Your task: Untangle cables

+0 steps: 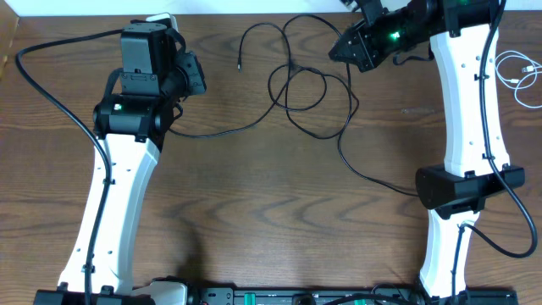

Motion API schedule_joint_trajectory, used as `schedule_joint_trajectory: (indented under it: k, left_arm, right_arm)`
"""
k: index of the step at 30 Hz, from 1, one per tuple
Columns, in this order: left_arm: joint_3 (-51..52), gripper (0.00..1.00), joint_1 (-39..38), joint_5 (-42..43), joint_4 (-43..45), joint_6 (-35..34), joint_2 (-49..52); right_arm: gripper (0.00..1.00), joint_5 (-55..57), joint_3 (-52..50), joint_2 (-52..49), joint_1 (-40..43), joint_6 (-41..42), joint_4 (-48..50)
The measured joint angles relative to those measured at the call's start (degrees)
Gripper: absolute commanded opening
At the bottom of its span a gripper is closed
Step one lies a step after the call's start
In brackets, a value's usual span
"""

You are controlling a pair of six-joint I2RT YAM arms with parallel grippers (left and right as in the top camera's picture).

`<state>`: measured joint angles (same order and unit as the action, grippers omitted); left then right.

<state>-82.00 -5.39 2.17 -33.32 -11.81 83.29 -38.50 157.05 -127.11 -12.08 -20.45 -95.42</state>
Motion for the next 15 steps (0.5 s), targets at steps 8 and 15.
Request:
schedule_joint_trajectory:
  k: [8, 15]
  left_arm:
    - [0.00, 0.07, 0.00, 0.00, -0.37, 0.00, -0.02]
    - [0.00, 0.08, 0.00, 0.00, -0.81, 0.00, -0.02]
  right_arm:
    - [0.01, 8.26, -0.07, 1.73, 6.67, 6.12, -1.07]
    - [0.01, 18.67, -0.15, 12.13, 18.45, 12.59, -0.28]
